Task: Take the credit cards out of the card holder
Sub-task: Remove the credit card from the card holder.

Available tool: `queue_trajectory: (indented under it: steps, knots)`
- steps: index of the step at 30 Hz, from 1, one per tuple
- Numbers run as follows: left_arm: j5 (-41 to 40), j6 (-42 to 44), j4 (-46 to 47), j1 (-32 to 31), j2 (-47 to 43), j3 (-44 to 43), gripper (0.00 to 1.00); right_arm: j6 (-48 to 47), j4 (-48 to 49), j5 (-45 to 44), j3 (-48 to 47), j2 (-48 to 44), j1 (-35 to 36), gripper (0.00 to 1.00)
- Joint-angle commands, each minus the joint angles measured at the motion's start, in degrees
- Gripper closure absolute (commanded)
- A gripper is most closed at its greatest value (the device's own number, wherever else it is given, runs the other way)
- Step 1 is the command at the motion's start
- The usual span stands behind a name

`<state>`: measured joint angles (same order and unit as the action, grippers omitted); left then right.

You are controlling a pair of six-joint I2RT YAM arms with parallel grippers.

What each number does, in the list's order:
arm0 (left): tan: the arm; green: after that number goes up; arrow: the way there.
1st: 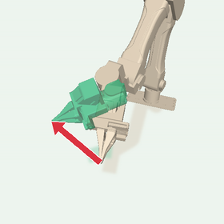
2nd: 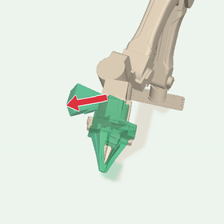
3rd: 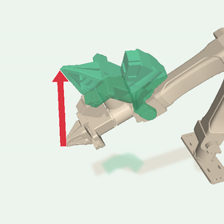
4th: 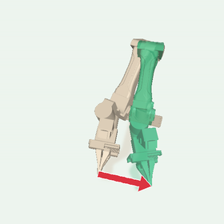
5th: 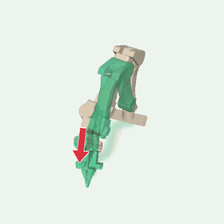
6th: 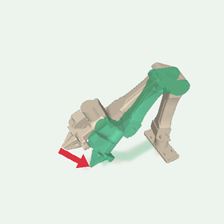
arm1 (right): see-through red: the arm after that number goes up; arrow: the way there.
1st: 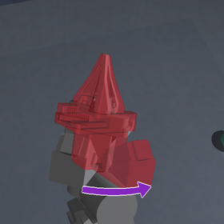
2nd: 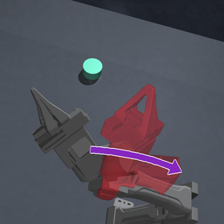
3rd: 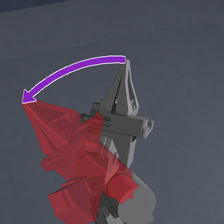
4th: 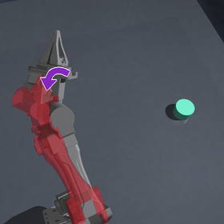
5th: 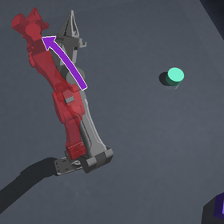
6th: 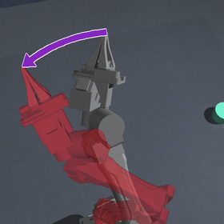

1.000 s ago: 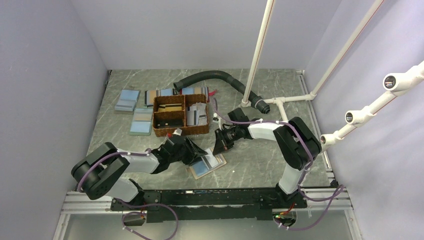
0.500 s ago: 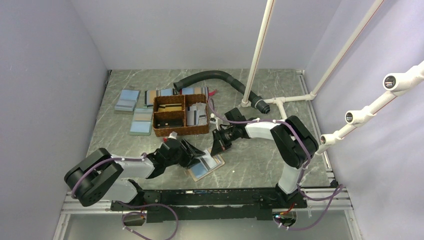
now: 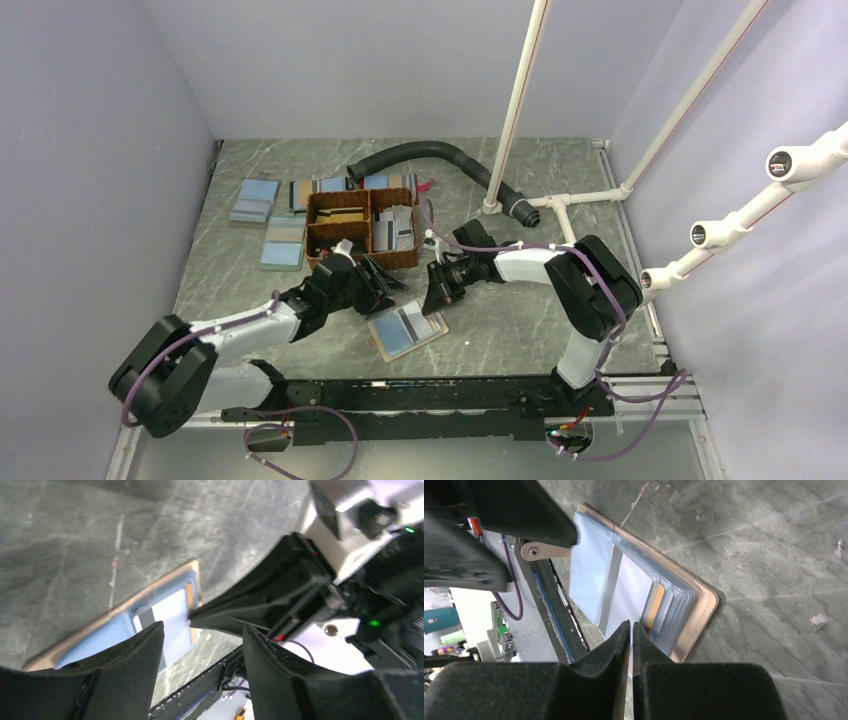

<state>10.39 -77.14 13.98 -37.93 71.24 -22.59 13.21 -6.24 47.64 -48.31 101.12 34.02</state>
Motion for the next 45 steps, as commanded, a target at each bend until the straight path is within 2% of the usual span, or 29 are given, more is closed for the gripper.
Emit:
queue_trajectory:
  steps: [1, 6, 14, 23, 27, 30, 36, 45]
  knots:
    - [0.64, 2.35, -6.08, -0.74, -6.9, -1.0, 0.36, 0.59, 0.69, -0.87, 1.81, -2.01, -1.04, 0.9]
    - [-0.38, -1.19, -1.11, -3.55, -8.1, 2.7, 0.35, 1.14, 1.55, -0.28, 2.15, -1.91, -0.97, 0.89]
    - [0.37, -2.33, 3.14, -7.76, 0.6, 2.32, 0.32, 1.64, 1.47, -0.98, 2.04, -0.47, -0.98, 0.89]
    - [-0.45, -4.01, 8.33, -8.21, 5.62, 5.18, 0.34, 1.71, 0.9, -1.39, 1.74, 0.56, -1.01, 0.89]
    - [-0.98, -4.7, 11.36, -8.16, 8.01, 6.16, 0.4, 2.11, 1.08, -0.9, 1.78, 0.97, -0.99, 0.89]
    - [-1.24, -5.2, 11.88, -8.2, 9.59, 6.8, 0.41, 2.96, 1.72, -0.25, 2.07, 1.27, -0.98, 0.89]
    - [-4.3, -6.24, 10.91, -8.17, 7.91, 8.87, 0.41, 3.03, 0.97, -0.9, 1.97, 2.31, -0.97, 0.9]
    - [-5.55, -6.65, 21.72, -8.19, 10.34, 12.5, 0.45, 1.52, -2.28, -3.51, 0.56, 5.69, 0.08, 0.94]
